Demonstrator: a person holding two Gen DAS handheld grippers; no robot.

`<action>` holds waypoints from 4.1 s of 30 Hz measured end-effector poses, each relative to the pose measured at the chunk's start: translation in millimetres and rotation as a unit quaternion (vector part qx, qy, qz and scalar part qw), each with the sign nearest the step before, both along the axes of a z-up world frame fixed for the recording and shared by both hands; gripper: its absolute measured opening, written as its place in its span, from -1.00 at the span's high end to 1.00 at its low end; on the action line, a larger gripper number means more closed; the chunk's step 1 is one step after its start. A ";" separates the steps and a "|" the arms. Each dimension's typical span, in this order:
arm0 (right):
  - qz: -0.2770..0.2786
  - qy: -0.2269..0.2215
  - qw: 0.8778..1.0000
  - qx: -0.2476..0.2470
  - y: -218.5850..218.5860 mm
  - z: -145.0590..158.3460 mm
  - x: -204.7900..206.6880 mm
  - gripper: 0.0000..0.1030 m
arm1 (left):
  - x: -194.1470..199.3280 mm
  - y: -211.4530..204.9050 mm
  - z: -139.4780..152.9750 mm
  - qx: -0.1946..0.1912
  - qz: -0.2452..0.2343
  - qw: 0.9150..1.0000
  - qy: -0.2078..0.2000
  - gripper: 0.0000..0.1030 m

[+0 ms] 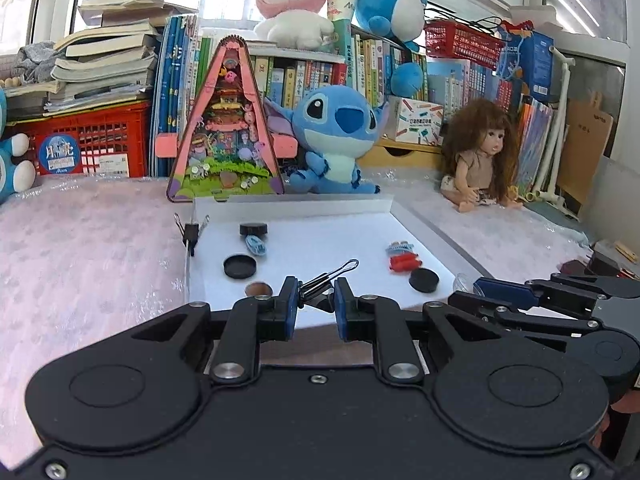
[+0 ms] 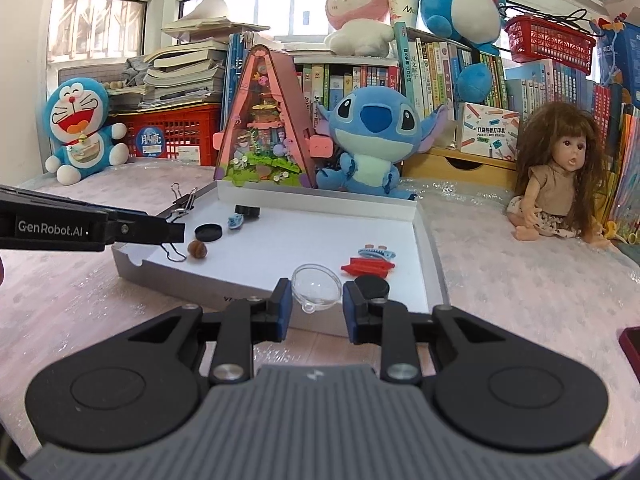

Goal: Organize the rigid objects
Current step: 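Carry the binder clip and clear dome over the white box with both tools, then lower the binder clip and clear dome into the box and open both tools, then withdraw both open tools from the box back toward the table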

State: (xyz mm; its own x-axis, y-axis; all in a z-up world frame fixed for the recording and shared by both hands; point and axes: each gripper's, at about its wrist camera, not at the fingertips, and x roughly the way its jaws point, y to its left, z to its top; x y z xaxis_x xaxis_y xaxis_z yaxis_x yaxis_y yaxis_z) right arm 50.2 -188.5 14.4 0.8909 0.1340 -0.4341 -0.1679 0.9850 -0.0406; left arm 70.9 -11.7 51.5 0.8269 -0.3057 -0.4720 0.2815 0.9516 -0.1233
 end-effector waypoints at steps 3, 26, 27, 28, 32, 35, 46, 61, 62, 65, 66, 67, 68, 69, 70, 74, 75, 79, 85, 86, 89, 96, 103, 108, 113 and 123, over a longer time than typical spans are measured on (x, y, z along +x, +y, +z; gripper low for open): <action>-0.002 -0.001 1.000 -0.004 -0.2 1.6 6.2 0.38 | 8.2 4.0 2.6 -0.008 0.007 1.000 0.001 0.66; -0.023 0.045 0.998 0.028 -6.9 -9.3 65.4 0.38 | 67.4 2.7 -24.9 -0.022 0.037 0.998 0.050 0.66; -0.024 0.047 0.998 0.027 -6.6 -10.0 66.7 0.38 | 68.8 2.4 -26.4 -0.021 0.038 0.998 0.052 0.66; -0.024 0.048 0.998 0.025 -6.3 -10.8 68.3 0.38 | 70.0 2.4 -27.8 -0.020 0.039 0.998 0.054 0.66; -0.025 0.057 0.998 0.021 -5.4 -14.1 74.4 0.38 | 78.0 3.2 -34.3 -0.025 0.042 0.997 0.066 0.66; -0.027 0.063 0.997 0.022 -5.3 -16.3 79.6 0.38 | 82.4 4.0 -37.1 -0.024 0.046 0.996 0.071 0.66; -0.029 0.076 0.997 0.011 -2.7 -22.0 91.8 0.38 | 94.0 1.0 -41.3 -0.013 0.054 0.996 0.067 0.66; -0.034 0.086 0.996 0.005 -2.3 -23.2 103.4 0.38 | 108.4 3.4 -49.1 -0.012 0.069 0.995 0.078 0.66; -0.034 0.086 0.996 0.004 -2.0 -23.3 103.7 0.37 | 108.4 3.4 -49.1 -0.012 0.069 0.995 0.078 0.66; -0.035 0.086 0.996 0.003 -1.5 -23.4 103.8 0.37 | 109.3 3.0 -49.6 -0.012 0.070 0.994 0.078 0.66; -0.035 0.086 0.996 0.003 -1.5 -23.4 103.9 0.37 | 109.2 2.4 -49.2 -0.012 0.070 0.994 0.078 0.65; -0.035 0.086 0.996 0.002 -1.2 -23.3 104.0 0.37 | 109.3 2.3 -49.4 -0.012 0.070 0.994 0.078 0.65; -0.035 0.086 0.996 0.003 -1.4 -23.3 103.9 0.37 | 109.2 2.4 -49.2 -0.012 0.070 0.994 0.078 0.65; -0.035 0.085 0.996 0.003 -1.5 -23.3 103.9 0.37 | 109.2 2.4 -49.2 -0.012 0.071 0.994 0.078 0.65; -0.035 0.085 0.996 0.003 -1.5 -23.2 103.9 0.32 | 109.4 2.3 -49.2 -0.012 0.071 0.994 0.079 0.65; -0.033 0.083 0.996 0.009 -2.4 -22.8 101.8 0.25 | 107.0 1.5 -47.3 -0.013 0.068 0.995 0.074 0.62; -0.033 0.082 0.996 0.008 -2.4 -22.5 101.2 0.23 | 105.8 0.8 -46.3 -0.012 0.068 0.995 0.071 0.62; -0.031 0.075 0.997 0.005 -1.7 -18.8 97.6 -0.01 | 98.8 -0.6 -40.3 -0.011 0.062 0.996 0.061 0.50; -0.026 0.064 0.998 0.001 0.3 -12.0 90.6 -0.12 | 86.0 -2.1 -29.7 -0.010 0.050 0.998 0.047 0.23; -0.025 0.063 0.998 0.001 0.3 -10.9 88.9 -0.15 | 84.0 -2.2 -28.2 -0.009 0.047 0.998 0.046 0.18; -0.024 0.058 0.998 0.003 -0.5 -8.5 84.2 -0.25 | 76.6 -2.5 -23.5 -0.007 0.039 0.998 0.039 0.08; -0.015 0.046 0.999 0.009 -2.1 -1.9 68.1 -0.41 | 57.0 -1.9 -15.6 -0.006 0.020 0.999 0.030 -0.06; -0.004 0.033 0.999 0.011 -1.0 2.6 50.9 -0.52 | 34.7 -2.8 -10.7 -0.002 0.000 1.000 0.020 -0.16; 0.002 0.024 1.000 0.011 0.1 2.9 36.3 -0.56 | 18.2 -2.8 -10.0 0.003 -0.013 1.000 0.015 -0.20; 0.007 0.018 1.000 0.006 0.7 1.8 22.3 -0.57 | 3.5 -0.8 -11.6 0.006 -0.023 1.000 0.015 -0.22; 0.021 0.017 1.000 0.013 -2.9 -5.5 -6.5 -0.58 | -20.9 1.9 -22.7 0.013 -0.041 0.999 0.027 -0.22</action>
State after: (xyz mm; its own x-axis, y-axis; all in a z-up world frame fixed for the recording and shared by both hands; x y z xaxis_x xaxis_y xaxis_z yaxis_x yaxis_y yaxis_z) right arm 43.6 -191.4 8.9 0.8692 0.1831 -0.4593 -0.2110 0.9774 -0.0096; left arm 50.0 -9.9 28.7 0.7730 -0.3586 -0.5233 0.3523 0.9287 -0.1160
